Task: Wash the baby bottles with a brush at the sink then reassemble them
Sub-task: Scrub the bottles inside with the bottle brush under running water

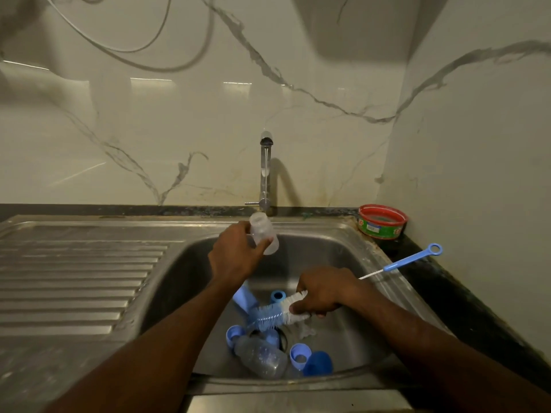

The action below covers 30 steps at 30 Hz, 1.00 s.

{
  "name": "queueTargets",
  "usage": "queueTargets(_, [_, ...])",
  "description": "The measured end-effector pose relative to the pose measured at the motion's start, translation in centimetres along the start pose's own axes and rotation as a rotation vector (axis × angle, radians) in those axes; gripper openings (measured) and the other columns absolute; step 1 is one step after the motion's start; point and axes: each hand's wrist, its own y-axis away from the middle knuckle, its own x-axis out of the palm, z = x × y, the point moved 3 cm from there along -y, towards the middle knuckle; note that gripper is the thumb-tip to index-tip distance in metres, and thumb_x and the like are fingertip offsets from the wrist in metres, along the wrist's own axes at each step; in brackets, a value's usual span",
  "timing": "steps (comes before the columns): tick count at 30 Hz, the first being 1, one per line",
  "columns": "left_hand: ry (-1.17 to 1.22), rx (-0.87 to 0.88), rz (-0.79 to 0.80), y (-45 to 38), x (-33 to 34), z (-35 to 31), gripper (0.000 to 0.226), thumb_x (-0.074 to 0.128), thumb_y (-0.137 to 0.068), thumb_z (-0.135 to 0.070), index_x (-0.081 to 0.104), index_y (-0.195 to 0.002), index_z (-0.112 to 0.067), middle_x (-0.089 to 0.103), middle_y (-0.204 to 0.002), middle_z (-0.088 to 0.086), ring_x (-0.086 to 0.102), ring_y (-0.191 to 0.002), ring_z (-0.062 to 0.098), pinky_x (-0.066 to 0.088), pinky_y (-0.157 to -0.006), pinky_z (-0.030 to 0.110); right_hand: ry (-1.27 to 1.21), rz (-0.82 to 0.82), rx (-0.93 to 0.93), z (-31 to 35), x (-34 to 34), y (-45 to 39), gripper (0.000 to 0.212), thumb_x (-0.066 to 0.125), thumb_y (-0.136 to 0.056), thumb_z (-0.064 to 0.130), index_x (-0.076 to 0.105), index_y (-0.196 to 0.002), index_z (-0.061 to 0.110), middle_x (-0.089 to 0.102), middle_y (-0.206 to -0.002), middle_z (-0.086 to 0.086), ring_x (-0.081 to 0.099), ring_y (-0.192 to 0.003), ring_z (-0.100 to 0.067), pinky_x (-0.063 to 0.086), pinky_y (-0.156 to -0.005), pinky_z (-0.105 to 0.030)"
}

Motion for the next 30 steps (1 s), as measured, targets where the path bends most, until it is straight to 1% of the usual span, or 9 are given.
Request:
queueTargets(3, [-0.173, -0.026, 0.192, 0.6, 0.7, 0.4, 0.043, 0.072, -0.085, -0.058, 0.062, -0.111, -0.026, 0.069, -0.107, -0.004, 0.056, -0.084, 0.006, 0.044, -0.076, 0.024, 0.016, -0.006, -0.005, -0.1, 0.1, -0.1, 0.042, 0.059, -0.090, 0.062, 0.065, -0.073, 0.025, 0.067, -0.060, 0.009, 0.062, -0.064, -0.002, 0.054, -0.084, -0.034])
queueTargets(7, [-0.050, -0.020, 0.038, 0.0, 0.0, 0.1, 0.046, 0.072, -0.085, -0.057, 0.062, -0.118, -0.026, 0.064, -0.109, -0.009, 0.060, -0.093, 0.010, 0.045, -0.079, 0.026, -0.008, 0.002, -0.004, -0.1, 0.1, 0.0, 0.040, 0.059, -0.090, 0.062, 0.066, -0.077, 0.024, 0.068, -0.061, 0.009, 0.062, -0.062, -0.001, 0.054, -0.084, -0.034])
queueTargets(10, [-0.187, -0.071, 0.200, 0.5, 0.2, 0.6, 0.040, 0.070, -0.086, -0.060, 0.061, -0.106, -0.027, 0.066, -0.100, -0.008, 0.055, -0.081, 0.005, 0.043, -0.073, 0.024, -0.001, 0.000, -0.003, 0.0, 0.1, 0.2, 0.040, 0.059, -0.091, 0.061, 0.066, -0.076, 0.025, 0.069, -0.064, 0.009, 0.060, -0.060, 0.000, 0.054, -0.081, -0.032])
queueTargets(14, [-0.100, -0.055, 0.072, 0.2, 0.0, 0.8, 0.044, 0.070, -0.086, -0.060, 0.061, -0.113, -0.026, 0.064, -0.104, -0.008, 0.054, -0.086, 0.006, 0.043, -0.076, 0.025, -0.013, -0.001, -0.002, 0.0, -0.1, 0.4, 0.039, 0.060, -0.090, 0.061, 0.061, -0.071, 0.026, 0.066, -0.061, 0.011, 0.060, -0.059, 0.001, 0.052, -0.079, -0.031])
queueTargets(18, [-0.247, -0.040, 0.249, 0.6, 0.8, 0.9, 0.045, 0.073, -0.083, -0.060, 0.063, -0.109, -0.025, 0.066, -0.099, -0.006, 0.057, -0.082, 0.006, 0.044, -0.072, 0.023, -0.007, 0.008, -0.011, 0.0, 0.2, 0.2, 0.041, 0.060, -0.091, 0.060, 0.061, -0.069, 0.026, 0.065, -0.058, 0.011, 0.059, -0.059, 0.001, 0.050, -0.075, -0.031])
queueTargets(22, [-0.113, -0.021, 0.065, 0.1, 0.2, 0.6, 0.046, 0.074, -0.084, -0.056, 0.062, -0.115, -0.026, 0.065, -0.105, -0.007, 0.059, -0.090, 0.009, 0.044, -0.076, 0.025, -0.027, 0.016, -0.011, 0.0, 0.1, 0.2, 0.039, 0.061, -0.092, 0.059, 0.063, -0.072, 0.025, 0.065, -0.058, 0.011, 0.061, -0.058, 0.001, 0.049, -0.071, -0.029])
queueTargets(25, [-0.248, -0.055, 0.233, 0.6, 0.6, 1.1, 0.043, 0.074, -0.081, -0.061, 0.063, -0.104, -0.026, 0.068, -0.099, -0.006, 0.057, -0.080, 0.006, 0.044, -0.072, 0.024, -0.021, 0.014, -0.011, 0.0, 0.1, 0.3, 0.037, 0.060, -0.092, 0.058, 0.065, -0.076, 0.025, 0.065, -0.056, 0.011, 0.059, -0.056, 0.002, 0.046, -0.067, -0.027])
queueTargets(29, [-0.105, -0.037, 0.058, 0.1, 0.2, 0.8, 0.048, 0.073, -0.083, -0.060, 0.063, -0.114, -0.025, 0.067, -0.106, -0.008, 0.062, -0.091, 0.010, 0.046, -0.076, 0.026, -0.019, 0.012, -0.013, 0.0, 0.0, 0.3, 0.039, 0.060, -0.091, 0.060, 0.065, -0.074, 0.025, 0.066, -0.059, 0.011, 0.060, -0.058, 0.001, 0.053, -0.079, -0.031])
queueTargets(30, [-0.110, -0.039, 0.082, 0.2, 0.2, 0.6, 0.048, 0.073, -0.083, -0.061, 0.063, -0.112, -0.025, 0.068, -0.104, -0.009, 0.062, -0.090, 0.009, 0.047, -0.076, 0.026, -0.015, 0.011, -0.015, 0.0, 0.0, 0.3, 0.039, 0.060, -0.091, 0.060, 0.064, -0.073, 0.025, 0.066, -0.059, 0.011, 0.060, -0.058, 0.001, 0.054, -0.081, -0.032])
